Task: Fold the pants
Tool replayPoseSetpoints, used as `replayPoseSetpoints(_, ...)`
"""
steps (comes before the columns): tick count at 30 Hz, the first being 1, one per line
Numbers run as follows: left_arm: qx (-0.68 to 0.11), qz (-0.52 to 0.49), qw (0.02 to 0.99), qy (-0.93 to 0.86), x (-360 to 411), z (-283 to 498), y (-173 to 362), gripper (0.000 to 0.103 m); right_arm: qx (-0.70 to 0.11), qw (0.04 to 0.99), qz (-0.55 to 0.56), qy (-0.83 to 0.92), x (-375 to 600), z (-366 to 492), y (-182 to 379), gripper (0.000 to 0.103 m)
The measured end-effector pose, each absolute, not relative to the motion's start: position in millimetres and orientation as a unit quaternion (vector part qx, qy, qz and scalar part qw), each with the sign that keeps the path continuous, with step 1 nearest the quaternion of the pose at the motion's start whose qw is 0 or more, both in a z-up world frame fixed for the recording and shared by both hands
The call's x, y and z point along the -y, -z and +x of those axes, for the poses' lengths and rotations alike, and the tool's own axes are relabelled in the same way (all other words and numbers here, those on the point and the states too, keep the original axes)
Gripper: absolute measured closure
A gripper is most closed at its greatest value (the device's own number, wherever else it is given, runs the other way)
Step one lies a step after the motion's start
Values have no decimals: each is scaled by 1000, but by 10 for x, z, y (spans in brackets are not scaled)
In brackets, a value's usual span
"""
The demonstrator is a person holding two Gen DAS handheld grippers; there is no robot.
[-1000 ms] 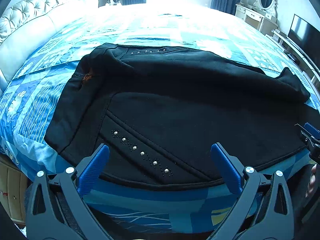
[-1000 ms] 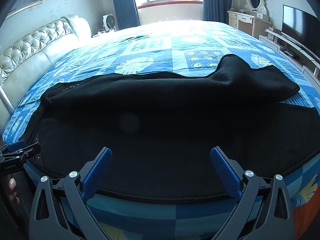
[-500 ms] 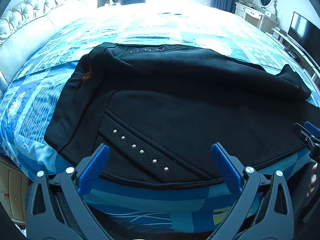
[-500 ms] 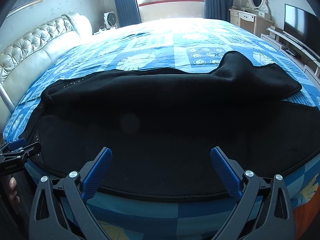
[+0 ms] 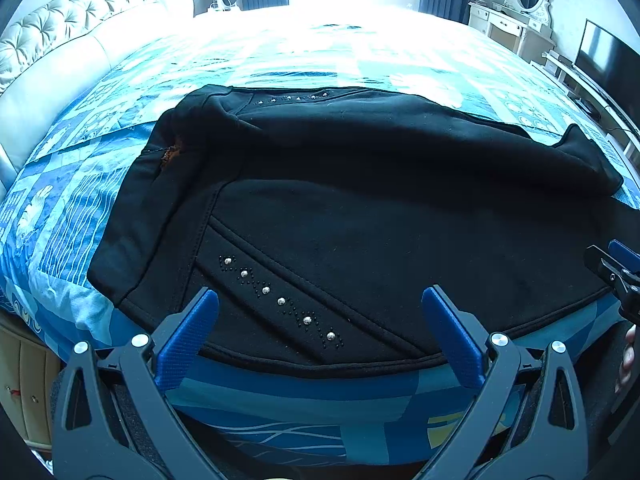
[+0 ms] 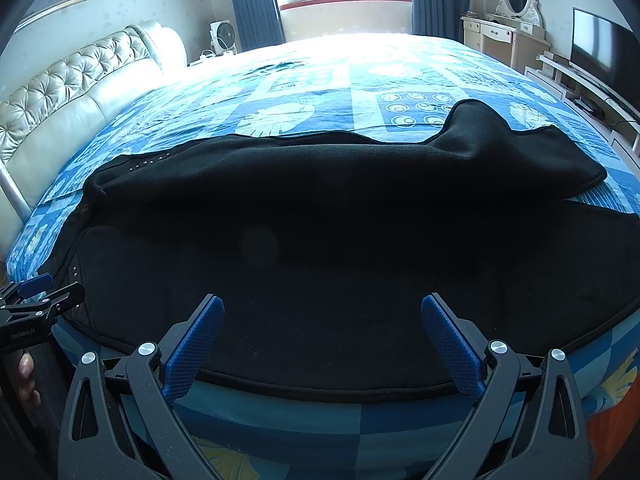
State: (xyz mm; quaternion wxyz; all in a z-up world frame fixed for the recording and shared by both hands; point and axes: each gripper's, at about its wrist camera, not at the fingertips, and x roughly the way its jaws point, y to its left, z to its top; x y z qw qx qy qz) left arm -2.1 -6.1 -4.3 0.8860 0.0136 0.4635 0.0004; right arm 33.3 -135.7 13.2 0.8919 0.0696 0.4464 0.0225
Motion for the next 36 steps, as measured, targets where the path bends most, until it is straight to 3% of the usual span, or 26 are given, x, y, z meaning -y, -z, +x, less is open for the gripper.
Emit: replayPoseSetpoints(36,-464,19,885,-1,79,-40,57,2,-457,886,68,-29,1288,356,-93,5)
